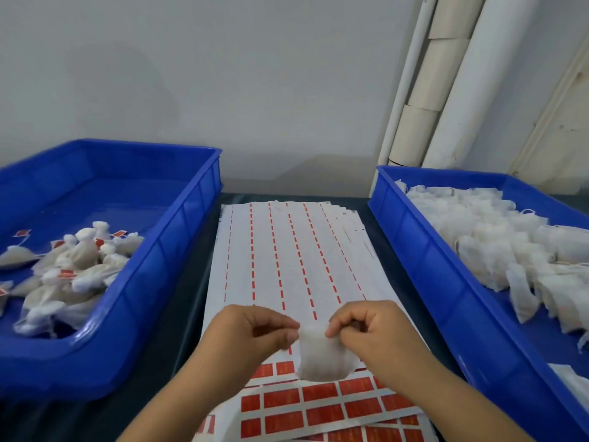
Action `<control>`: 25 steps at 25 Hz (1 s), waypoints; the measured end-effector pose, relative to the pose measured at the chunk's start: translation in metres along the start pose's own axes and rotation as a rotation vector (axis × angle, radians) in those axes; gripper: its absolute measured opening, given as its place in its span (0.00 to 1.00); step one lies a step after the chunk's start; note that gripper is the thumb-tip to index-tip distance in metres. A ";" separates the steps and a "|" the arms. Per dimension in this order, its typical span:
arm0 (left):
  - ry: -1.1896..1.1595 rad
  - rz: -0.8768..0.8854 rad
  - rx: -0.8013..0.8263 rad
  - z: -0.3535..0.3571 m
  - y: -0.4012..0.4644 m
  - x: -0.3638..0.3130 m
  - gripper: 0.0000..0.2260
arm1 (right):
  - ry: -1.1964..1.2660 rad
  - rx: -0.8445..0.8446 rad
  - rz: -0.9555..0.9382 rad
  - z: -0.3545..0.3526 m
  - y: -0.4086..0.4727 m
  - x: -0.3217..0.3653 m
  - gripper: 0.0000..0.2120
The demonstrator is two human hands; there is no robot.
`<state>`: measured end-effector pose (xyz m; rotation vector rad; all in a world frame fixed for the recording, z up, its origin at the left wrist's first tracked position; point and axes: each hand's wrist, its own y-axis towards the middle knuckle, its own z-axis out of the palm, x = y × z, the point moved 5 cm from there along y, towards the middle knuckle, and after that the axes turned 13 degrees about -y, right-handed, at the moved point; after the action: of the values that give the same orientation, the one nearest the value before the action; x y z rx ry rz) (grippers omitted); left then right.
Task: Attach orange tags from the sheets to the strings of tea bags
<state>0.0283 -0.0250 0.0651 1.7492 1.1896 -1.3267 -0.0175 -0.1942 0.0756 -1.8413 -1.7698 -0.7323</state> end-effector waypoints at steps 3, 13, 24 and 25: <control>0.205 -0.004 0.065 -0.003 0.005 0.005 0.03 | 0.004 -0.006 0.035 0.008 0.004 -0.012 0.24; 0.468 0.261 -0.237 0.005 0.008 -0.002 0.03 | 0.003 -0.070 0.049 0.032 0.013 -0.016 0.06; 0.382 0.241 -0.523 -0.027 0.015 0.012 0.05 | 0.051 0.406 0.254 0.049 0.003 -0.032 0.05; 0.377 0.207 -0.524 -0.031 0.016 0.018 0.04 | 0.173 0.443 0.260 0.048 0.001 -0.032 0.04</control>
<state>0.0561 0.0012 0.0568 1.7018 1.3603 -0.5075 -0.0145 -0.1859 0.0189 -1.6089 -1.4098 -0.3509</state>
